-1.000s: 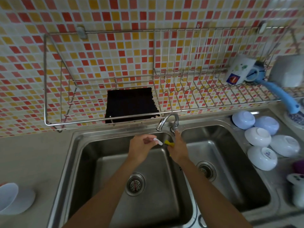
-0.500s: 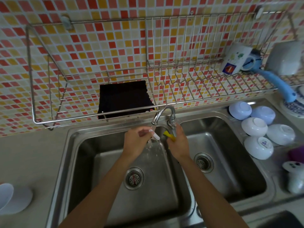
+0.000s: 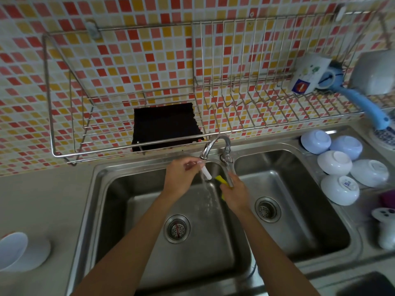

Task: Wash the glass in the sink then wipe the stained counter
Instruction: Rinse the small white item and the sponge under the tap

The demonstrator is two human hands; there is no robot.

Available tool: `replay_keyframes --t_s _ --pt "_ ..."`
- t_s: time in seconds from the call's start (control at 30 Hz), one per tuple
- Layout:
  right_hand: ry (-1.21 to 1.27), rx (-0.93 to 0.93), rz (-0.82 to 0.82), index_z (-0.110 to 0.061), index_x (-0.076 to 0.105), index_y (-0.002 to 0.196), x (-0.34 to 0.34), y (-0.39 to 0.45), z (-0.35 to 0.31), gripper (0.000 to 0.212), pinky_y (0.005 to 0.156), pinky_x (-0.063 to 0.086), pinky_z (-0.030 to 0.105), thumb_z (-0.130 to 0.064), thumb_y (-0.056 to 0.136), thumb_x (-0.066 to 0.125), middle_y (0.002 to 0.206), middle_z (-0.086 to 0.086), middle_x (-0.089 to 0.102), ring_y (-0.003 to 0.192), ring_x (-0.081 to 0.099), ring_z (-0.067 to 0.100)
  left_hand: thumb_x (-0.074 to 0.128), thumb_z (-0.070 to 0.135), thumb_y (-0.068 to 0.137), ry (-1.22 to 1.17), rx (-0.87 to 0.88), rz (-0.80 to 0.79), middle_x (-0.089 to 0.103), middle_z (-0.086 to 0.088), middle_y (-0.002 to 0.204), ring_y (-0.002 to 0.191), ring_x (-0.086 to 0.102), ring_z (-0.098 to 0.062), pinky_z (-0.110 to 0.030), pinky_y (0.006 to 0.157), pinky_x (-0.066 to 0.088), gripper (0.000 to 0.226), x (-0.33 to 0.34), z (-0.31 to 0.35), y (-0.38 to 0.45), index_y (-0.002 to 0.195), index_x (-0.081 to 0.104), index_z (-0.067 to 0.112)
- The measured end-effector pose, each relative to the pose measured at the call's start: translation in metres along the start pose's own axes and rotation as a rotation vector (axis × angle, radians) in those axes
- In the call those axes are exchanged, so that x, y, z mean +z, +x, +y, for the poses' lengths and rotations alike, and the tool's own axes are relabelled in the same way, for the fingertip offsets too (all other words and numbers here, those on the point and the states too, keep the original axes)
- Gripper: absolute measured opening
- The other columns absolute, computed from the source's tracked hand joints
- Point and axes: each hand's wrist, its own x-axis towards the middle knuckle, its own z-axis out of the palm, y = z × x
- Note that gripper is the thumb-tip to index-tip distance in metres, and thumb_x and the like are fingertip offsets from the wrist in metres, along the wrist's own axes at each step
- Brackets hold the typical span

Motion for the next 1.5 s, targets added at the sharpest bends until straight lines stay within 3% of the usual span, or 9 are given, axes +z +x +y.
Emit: replay_keyframes --t_s 0.13,0.27,0.33,0.57,0.73,0.93,1.3,1.4,1.5 --pt "0.263 0.218 -0.103 -0.018 0.055 0.133 0.002 -0.005 -0.003 0.039 0.094 0.045 0.035 -0.015 0.094 0.048 0.13 0.007 0.054 0.111 0.055 0.022 0.069 0.013 0.085 -0.046 0.012 0.012 0.069 0.014 0.083 0.075 0.061 0.011 -0.004 0.071 0.045 0.013 -0.005 0.001 -0.004 0.097 0.073 0.017" --pt "0.863 0.5 -0.276 -0.01 0.055 0.127 0.008 -0.007 -0.008 0.04 0.07 0.054 0.034 -0.008 0.09 0.04 0.112 0.018 0.062 0.087 0.063 0.026 0.072 0.011 0.082 -0.033 0.023 -0.036 0.073 0.006 0.092 0.082 0.066 0.004 -0.008 0.077 0.049 0.02 -0.011 -0.006 -0.01 0.102 0.073 0.014" --pt "0.923 0.529 -0.315 -0.013 0.06 0.116 0.009 -0.009 -0.015 0.026 0.058 0.053 0.029 -0.013 0.092 0.049 0.099 0.015 0.066 0.076 0.064 0.022 0.072 0.012 0.082 0.014 0.026 -0.038 0.073 0.005 0.094 0.084 0.066 0.005 -0.008 0.079 0.049 0.022 -0.017 -0.015 -0.015 0.105 0.073 0.014" --pt "0.581 0.263 -0.47 -0.014 0.06 0.117 0.02 -0.004 -0.033 0.027 0.07 0.055 0.035 -0.01 0.091 0.062 0.101 0.016 0.068 0.081 0.068 0.025 0.07 0.02 0.085 0.231 -0.093 0.065 0.073 0.004 0.096 0.084 0.066 -0.006 -0.017 0.081 0.051 0.021 -0.053 -0.061 -0.042 0.106 0.072 0.018" --pt "0.332 0.114 -0.399 -0.008 0.055 0.113 0.031 -0.005 -0.039 0.022 0.066 0.054 0.022 -0.007 0.091 0.06 0.099 0.014 0.066 0.072 0.066 0.014 0.071 0.019 0.085 0.223 -0.163 0.14 0.073 0.002 0.094 0.082 0.066 -0.008 -0.008 0.072 0.046 0.019 -0.059 -0.078 -0.067 0.103 0.073 0.016" --pt "0.263 0.011 -0.365 -0.011 0.061 0.108 0.04 -0.004 -0.037 0.016 0.058 0.045 0.023 -0.005 0.096 0.051 0.073 0.003 0.06 0.057 0.051 0.011 0.074 0.014 0.081 0.106 -0.25 0.257 0.072 0.005 0.078 0.076 0.069 -0.013 -0.031 0.076 0.054 0.011 -0.055 -0.081 -0.082 0.091 0.076 0.019" --pt "-0.039 -0.136 -0.302 -0.014 0.062 0.096 0.041 0.003 -0.033 0.021 0.047 0.039 0.021 -0.02 0.101 0.042 0.06 -0.001 0.053 0.044 0.047 0.004 0.072 0.015 0.084 0.097 -0.27 0.237 0.069 0.008 0.082 0.076 0.064 0.001 -0.007 0.071 0.05 0.017 -0.048 -0.086 -0.083 0.1 0.074 0.016" --pt "-0.091 -0.152 -0.237 -0.013 0.062 0.098 0.041 0.01 -0.031 0.021 0.059 0.043 0.029 -0.022 0.101 0.043 0.07 0.003 0.059 0.059 0.055 0.015 0.072 0.015 0.083 0.055 -0.278 0.262 0.072 0.004 0.084 0.075 0.067 -0.003 -0.018 0.074 0.053 0.015 -0.046 -0.086 -0.082 0.098 0.074 0.016" --pt "-0.085 -0.122 -0.181 -0.01 0.056 0.104 0.032 0.023 -0.036 0.019 0.068 0.045 0.031 -0.023 0.101 0.042 0.085 0.007 0.063 0.075 0.061 0.02 0.073 0.013 0.082 -0.02 -0.262 0.301 0.073 0.002 0.086 0.076 0.065 0.005 -0.011 0.075 0.051 0.017 -0.045 -0.083 -0.077 0.099 0.074 0.014"
